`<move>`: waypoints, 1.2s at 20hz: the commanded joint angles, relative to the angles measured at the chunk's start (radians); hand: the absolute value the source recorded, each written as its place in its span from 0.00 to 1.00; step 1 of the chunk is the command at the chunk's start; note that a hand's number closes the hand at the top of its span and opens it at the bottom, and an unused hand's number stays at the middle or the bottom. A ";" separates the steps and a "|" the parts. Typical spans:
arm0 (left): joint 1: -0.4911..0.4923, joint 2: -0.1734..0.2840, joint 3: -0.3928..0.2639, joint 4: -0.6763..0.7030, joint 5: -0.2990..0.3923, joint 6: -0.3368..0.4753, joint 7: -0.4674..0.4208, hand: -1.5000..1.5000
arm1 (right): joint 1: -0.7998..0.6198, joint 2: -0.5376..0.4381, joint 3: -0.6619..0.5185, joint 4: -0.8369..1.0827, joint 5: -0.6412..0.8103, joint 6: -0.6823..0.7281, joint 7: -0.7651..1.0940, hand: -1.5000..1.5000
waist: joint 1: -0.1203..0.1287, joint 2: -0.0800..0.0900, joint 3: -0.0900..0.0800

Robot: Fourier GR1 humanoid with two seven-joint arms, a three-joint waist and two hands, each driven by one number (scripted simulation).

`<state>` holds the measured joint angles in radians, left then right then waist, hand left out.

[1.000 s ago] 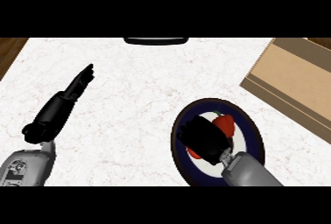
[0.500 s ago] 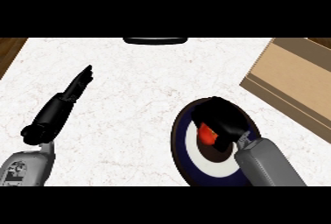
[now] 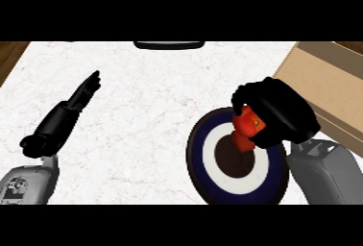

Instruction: Pick the tomato from the plate and place it in the cardboard box

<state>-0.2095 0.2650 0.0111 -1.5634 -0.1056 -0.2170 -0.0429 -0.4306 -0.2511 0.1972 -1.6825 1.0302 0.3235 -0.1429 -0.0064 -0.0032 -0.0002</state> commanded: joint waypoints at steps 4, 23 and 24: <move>0.020 -0.013 -0.004 0.014 -0.020 0.013 -0.026 0.50 | -0.078 0.027 -0.284 -0.122 -0.122 0.047 0.206 1.00 | -0.011 -0.002 0.000; -0.029 -0.027 0.003 0.031 -0.021 -0.013 -0.025 0.50 | -0.373 -0.399 -0.578 0.646 -0.106 -0.013 0.062 1.00 | 0.027 0.013 0.000; -0.046 -0.013 0.005 0.024 -0.022 -0.023 -0.029 0.50 | -0.408 -0.361 -0.541 0.693 -0.086 0.017 0.122 1.00 | 0.035 0.014 0.000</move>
<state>-0.2403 0.2463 0.0125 -1.5493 -0.1268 -0.2323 -0.0547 -0.7858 -0.5516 -0.3689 -1.1519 0.9099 0.2847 -0.0159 0.0188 0.0081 0.0001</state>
